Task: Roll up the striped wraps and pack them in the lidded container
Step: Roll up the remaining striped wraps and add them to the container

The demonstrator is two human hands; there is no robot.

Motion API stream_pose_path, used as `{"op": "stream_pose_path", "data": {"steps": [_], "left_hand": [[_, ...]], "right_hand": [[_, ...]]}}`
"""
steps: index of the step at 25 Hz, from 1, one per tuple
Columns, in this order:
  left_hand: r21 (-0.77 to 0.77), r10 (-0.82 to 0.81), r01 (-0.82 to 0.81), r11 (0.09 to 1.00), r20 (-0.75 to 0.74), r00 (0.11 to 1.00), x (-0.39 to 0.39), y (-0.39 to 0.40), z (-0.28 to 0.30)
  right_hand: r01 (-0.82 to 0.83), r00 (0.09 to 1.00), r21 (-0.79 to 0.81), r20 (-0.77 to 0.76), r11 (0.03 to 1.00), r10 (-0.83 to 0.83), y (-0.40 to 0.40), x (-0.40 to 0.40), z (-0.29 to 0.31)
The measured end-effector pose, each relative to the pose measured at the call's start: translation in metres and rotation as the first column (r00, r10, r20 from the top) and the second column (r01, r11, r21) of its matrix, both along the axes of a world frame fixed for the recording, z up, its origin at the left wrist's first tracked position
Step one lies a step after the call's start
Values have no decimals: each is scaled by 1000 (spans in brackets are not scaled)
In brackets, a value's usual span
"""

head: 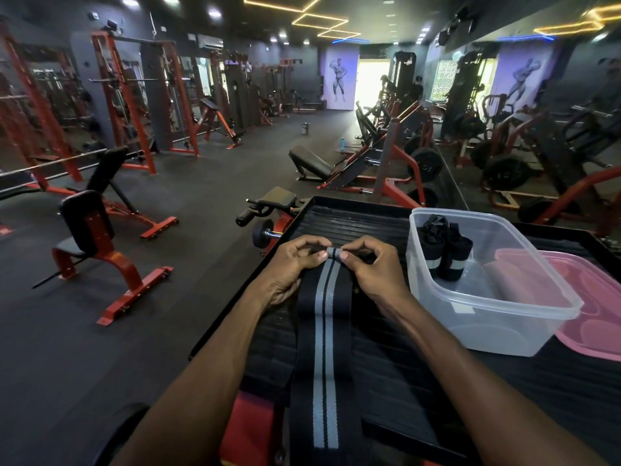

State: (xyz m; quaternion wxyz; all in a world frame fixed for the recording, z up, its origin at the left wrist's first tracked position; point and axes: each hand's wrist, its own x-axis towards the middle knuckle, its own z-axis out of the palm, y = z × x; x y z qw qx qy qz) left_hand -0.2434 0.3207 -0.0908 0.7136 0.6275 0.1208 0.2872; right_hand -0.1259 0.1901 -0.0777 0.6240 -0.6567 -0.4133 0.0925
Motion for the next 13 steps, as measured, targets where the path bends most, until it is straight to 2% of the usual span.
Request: {"op": "stream_pose_path", "data": {"steps": [2,4,9,13], "left_hand": [[-36,-14,14,999,-3,1000,0,0,1],[31,34,-34,999,-15,999,1,0,-1],[46,60,-61,997,20,998,0,1,0],[-94,-26,25,995,-11,1000,0,-5,3]], "right_hand": [[3,999,7,47,1000,-4,0,1,0],[-4,998,9,63,1000,4,0,0,-1],[-72,984,-31,-167,997,66,-3,-6,0],[-27,1000,2,-3,1000,27,-2,-3,0]]}}
